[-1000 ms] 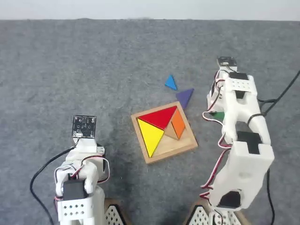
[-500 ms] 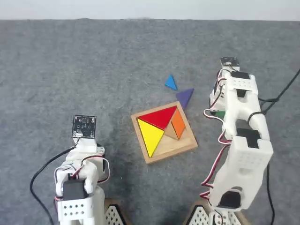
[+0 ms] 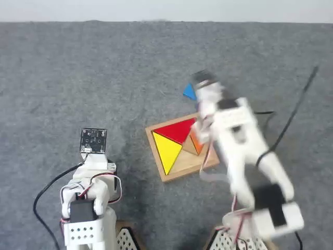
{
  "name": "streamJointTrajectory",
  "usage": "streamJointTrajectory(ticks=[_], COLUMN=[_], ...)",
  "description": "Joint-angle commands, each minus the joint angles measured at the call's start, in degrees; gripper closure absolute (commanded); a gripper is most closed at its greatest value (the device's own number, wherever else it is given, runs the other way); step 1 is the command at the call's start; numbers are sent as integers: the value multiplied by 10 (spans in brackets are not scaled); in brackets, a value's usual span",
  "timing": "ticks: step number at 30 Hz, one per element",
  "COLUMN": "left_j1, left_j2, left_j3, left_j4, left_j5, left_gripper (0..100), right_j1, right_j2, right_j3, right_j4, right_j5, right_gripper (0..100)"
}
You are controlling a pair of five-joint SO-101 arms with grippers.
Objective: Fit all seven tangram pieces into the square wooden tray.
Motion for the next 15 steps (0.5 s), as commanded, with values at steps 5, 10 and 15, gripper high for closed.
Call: streamJointTrajectory(ticks=[5, 10, 15], left_j1=[-1, -1, -1], left_j2=[-11, -11, -11], left_j3=[-7, -7, -7], left_j4=[2, 2, 2], left_j5=[10, 10, 10], left_gripper=[982, 982, 982], right_j1=[-124, -131, -138], right_j2=[-87, -47, -7], right_j3=[67, 67, 66], right_j4=[-15, -15, -7], right_j5=[77, 105, 156], right_gripper=[991, 991, 989])
